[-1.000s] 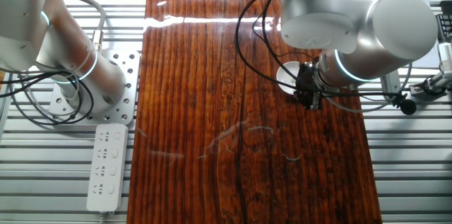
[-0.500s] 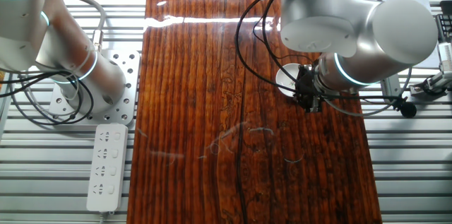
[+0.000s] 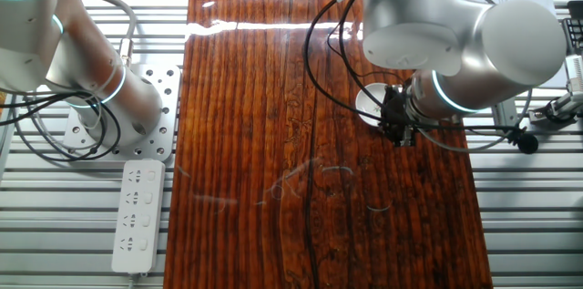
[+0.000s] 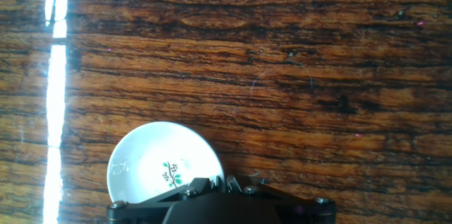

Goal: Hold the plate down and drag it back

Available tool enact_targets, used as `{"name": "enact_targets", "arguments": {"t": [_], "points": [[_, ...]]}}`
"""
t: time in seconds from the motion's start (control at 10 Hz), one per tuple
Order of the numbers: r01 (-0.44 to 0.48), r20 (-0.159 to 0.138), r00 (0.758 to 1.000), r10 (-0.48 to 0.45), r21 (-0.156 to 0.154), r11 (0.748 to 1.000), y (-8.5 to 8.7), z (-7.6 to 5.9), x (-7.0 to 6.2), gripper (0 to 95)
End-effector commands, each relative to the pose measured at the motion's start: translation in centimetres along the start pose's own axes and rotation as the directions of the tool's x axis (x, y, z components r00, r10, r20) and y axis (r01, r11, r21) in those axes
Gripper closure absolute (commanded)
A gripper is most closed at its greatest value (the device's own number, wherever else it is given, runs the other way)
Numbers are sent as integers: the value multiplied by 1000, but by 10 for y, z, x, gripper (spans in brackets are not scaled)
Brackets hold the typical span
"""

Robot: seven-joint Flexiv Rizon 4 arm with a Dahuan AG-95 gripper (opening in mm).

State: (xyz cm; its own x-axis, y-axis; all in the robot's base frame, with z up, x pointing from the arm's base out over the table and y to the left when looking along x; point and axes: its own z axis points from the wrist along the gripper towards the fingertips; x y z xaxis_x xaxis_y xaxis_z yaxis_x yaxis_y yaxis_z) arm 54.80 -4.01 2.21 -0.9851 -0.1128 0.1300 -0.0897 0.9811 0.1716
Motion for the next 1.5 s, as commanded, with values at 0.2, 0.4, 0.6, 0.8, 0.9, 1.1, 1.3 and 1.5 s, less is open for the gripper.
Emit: {"name": "enact_targets", "arguments": {"t": [0.2,0.4,0.6,0.8,0.9,1.1,1.3,1.5], "points": [[1,-2,1000,-1,1,1000,0,0,0,950],[4,-2,1000,-4,0,1000,-1,0,1,950],[6,-1,1000,-6,-1,1000,-2,1,2,950],[8,0,1000,-8,-5,1000,-4,0,2,950],[9,0,1000,-9,-4,1000,-4,0,3,950],[11,0,1000,-11,-2,1000,-5,0,3,950],[14,0,1000,-14,-2,1000,-7,-1,3,950],[17,-1,1000,-17,-2,1000,-9,-1,4,950]]}}
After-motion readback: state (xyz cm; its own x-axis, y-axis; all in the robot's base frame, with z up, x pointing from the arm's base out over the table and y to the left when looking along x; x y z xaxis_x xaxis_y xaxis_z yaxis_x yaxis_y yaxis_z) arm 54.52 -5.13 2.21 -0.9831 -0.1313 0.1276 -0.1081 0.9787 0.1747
